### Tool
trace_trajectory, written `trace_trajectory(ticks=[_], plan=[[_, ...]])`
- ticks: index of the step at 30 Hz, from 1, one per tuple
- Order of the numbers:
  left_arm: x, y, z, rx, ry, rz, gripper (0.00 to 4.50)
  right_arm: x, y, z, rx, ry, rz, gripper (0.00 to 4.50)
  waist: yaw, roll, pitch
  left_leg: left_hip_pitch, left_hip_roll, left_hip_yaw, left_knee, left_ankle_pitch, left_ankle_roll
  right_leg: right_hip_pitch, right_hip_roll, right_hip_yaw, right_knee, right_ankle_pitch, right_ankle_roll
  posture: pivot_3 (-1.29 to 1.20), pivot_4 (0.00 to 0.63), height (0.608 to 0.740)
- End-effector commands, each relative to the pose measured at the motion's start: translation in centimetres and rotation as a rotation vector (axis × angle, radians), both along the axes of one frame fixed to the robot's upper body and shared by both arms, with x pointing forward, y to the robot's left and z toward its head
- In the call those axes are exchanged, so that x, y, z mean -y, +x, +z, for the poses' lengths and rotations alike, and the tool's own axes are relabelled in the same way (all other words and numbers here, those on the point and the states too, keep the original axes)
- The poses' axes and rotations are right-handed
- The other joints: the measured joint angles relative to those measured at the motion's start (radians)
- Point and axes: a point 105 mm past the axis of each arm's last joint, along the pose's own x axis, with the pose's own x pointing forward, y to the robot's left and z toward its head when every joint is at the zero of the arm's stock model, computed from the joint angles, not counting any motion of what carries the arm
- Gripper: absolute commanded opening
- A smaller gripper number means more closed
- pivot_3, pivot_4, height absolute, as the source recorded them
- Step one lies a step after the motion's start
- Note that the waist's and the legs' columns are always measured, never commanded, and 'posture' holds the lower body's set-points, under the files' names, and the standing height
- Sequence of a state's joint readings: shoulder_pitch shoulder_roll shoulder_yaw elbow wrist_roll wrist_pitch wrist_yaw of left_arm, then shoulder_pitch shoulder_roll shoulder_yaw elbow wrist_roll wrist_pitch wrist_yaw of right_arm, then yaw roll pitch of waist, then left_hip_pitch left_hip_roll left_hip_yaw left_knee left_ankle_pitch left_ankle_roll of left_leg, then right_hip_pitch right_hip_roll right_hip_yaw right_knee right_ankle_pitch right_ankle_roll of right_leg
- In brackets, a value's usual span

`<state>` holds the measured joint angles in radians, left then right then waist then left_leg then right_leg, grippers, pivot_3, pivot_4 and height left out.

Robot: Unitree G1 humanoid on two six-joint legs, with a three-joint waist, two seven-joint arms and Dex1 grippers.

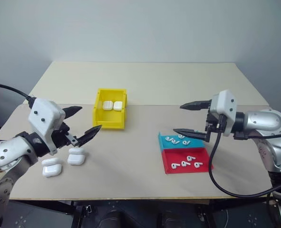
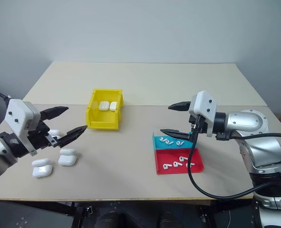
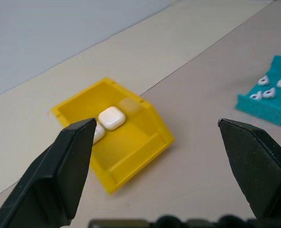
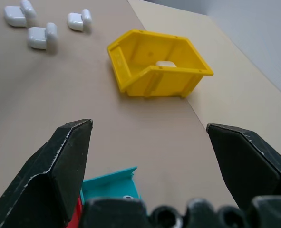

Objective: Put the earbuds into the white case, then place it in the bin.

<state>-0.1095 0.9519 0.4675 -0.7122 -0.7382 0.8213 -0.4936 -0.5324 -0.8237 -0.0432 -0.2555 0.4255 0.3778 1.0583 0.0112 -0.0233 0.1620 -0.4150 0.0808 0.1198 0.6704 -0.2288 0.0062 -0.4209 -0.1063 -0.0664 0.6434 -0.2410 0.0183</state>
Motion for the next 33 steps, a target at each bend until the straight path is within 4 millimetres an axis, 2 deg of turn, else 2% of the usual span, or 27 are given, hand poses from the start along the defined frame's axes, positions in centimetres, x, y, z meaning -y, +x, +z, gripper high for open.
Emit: trace_trajectory(ticks=[1,4,8,12,16,19,23,25,28,33], plan=[[-1.9,0.5,1.1,-0.094,-0.012,0.124,4.48,-0.5,-0.7,1.2,0.063,0.017,0.017,4.5,0.0,0.0,0.0,0.0,0.0,0.0,0.0,0.0,0.0,0.0,0.0,0.0,0.0,0.0,0.0,0.0,0.15,0.74],[-3.1,0.3,0.5,-0.286,-0.044,0.189,4.48,-0.7,-0.9,1.1,0.067,0.028,0.011,4.5,0.0,0.0,0.0,0.0,0.0,-0.001,0.0,0.0,0.0,0.0,0.0,0.0,0.0,0.0,0.0,0.0,0.15,0.74],[-4.4,-1.3,-0.1,-0.534,0.042,0.225,4.48,-0.6,-1.1,0.7,0.051,0.036,-0.002,4.5,-0.005,-0.001,0.001,0.0,0.0,-0.001,-0.001,0.0,0.0,-0.001,0.0,0.001,0.0,0.0,0.0,0.0,0.15,0.74],[-7.1,-2.2,0.5,-0.701,0.013,0.367,4.48,-0.6,-1.3,0.3,0.029,0.034,0.005,4.5,-0.007,-0.001,0.001,0.001,0.0,0.0,-0.003,0.001,-0.001,-0.001,0.0,0.001,0.001,0.0,0.0,0.0,0.15,0.74],[-7.9,-3.4,0.5,-0.837,-0.027,0.423,4.48,-0.8,-1.5,-0.2,0.011,0.036,0.01,4.5,-0.007,-0.001,0.001,0.002,0.0,-0.003,-0.004,0.0,-0.001,-0.001,-0.001,0.002,0.001,-0.001,0.0,0.0,0.15,0.74],[-7.5,-4.4,-0.2,-0.946,-0.037,0.458,4.48,-0.7,-1.7,-0.3,-0.006,0.032,0.022,4.5,-0.008,-0.002,0.001,0.002,0.0,-0.004,-0.004,0.0,-0.001,-0.002,-0.001,0.003,0.001,-0.001,-0.001,0.0,0.15,0.74],[-7.1,-5.1,-1.7,-1.023,-0.036,0.459,4.48,-0.8,-1.5,-0.2,-0.015,0.028,0.028,4.5,-0.006,-0.002,0.001,0.003,-0.001,-0.004,-0.004,0.0,-0.001,-0.002,-0.002,0.003,0.002,-0.001,-0.001,0.0,0.15,0.74],[-7.3,-4.9,-2.9,-0.965,-0.014,0.498,4.48,-1.1,-1.4,-0.1,-0.024,0.029,0.038,4.5,-0.006,-0.002,0.001,0.004,-0.001,-0.002,-0.005,0.001,-0.001,-0.001,-0.002,0.003,0.002,-0.001,-0.001,0.0,0.15,0.74],[-8.0,-5.4,-3.8,-1.031,-0.031,0.533,4.48,-1.3,-1.5,0.1,-0.037,0.028,0.053,4.5,-0.009,-0.003,0.002,0.005,-0.001,-0.001,-0.007,0.001,-0.002,-0.002,-0.001,0.004,0.001,-0.001,-0.002,0.0,0.15,0.74],[-8.6,-5.5,-5.3,-0.96,-0.084,0.598,4.48,-0.8,-1.4,0.3,-0.07,0.008,0.055,4.5,-0.004,-0.003,0.002,0.005,-0.001,0.002,-0.008,0.002,-0.003,-0.001,-0.001,0.004,0.0,-0.001,-0.002,0.0,0.15,0.74]])
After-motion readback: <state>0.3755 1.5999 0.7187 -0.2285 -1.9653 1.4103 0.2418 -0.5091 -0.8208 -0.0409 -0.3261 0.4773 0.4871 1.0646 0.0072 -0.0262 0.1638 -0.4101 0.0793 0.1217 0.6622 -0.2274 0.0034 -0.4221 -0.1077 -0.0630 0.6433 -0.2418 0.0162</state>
